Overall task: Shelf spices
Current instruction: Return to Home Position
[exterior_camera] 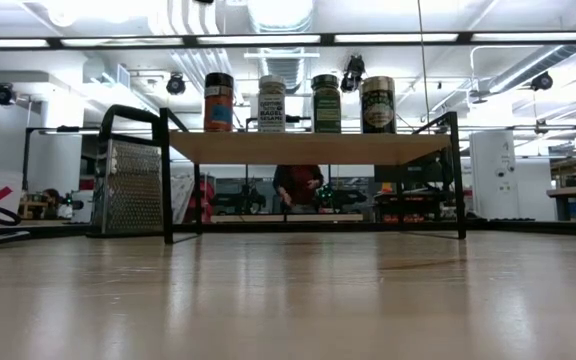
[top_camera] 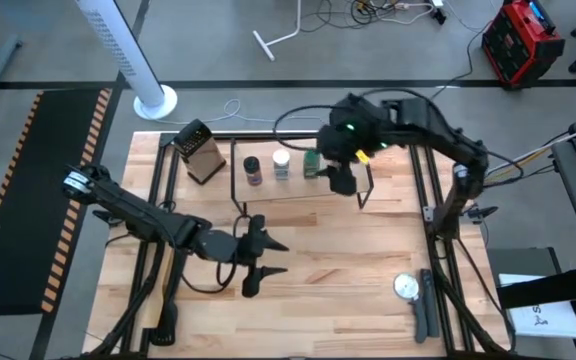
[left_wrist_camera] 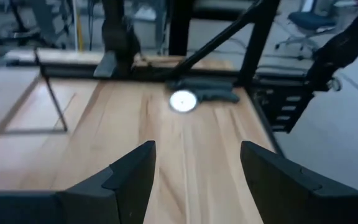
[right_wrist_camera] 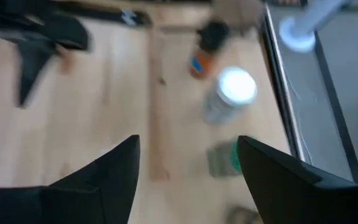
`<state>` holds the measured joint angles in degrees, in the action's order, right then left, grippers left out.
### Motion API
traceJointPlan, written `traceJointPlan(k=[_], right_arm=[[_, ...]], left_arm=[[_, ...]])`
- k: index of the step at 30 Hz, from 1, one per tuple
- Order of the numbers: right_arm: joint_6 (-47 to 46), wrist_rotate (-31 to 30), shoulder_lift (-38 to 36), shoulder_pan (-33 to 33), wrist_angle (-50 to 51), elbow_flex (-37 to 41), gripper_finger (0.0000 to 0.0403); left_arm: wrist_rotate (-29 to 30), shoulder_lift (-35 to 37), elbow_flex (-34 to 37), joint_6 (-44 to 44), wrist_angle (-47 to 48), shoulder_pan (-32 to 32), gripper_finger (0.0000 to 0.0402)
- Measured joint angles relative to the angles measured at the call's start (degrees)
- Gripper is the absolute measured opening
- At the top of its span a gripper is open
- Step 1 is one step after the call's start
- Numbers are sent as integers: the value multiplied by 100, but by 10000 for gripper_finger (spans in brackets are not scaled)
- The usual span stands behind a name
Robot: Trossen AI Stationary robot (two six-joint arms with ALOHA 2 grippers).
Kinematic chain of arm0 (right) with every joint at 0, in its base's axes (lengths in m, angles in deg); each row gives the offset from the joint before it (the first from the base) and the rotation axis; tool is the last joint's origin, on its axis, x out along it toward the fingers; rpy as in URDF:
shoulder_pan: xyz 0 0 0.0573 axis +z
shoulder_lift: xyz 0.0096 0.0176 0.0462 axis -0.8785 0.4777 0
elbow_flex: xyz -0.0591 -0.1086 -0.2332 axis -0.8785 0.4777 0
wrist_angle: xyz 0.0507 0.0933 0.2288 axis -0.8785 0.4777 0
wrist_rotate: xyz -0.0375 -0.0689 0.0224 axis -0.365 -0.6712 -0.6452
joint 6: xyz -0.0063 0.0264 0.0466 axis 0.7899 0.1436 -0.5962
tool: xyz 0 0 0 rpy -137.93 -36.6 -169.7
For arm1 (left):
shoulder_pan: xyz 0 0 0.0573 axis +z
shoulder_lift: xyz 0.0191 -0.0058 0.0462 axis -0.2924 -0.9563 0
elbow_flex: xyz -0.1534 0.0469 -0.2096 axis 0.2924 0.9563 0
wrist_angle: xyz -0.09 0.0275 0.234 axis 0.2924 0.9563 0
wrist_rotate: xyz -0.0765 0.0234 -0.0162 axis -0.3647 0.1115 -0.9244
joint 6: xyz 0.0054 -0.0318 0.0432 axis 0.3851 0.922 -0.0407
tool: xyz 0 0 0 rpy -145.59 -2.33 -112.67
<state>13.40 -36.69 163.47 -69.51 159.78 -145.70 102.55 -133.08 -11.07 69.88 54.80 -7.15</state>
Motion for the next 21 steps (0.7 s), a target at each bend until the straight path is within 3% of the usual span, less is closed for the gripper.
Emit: traceJointPlan(k=[7,12,21], right_arm=[[-235,-7,-449,1201,-570,25,223],[-232,-93,-660,2033,-913,78,211],[-166,-724,-768,3094,-1335,468,205]], left_arm=[[17,131,-404,-823,79,-271,224],[22,590,-535,-1604,75,-659,224],[-26,1587,-385,-2070,21,-1439,224]])
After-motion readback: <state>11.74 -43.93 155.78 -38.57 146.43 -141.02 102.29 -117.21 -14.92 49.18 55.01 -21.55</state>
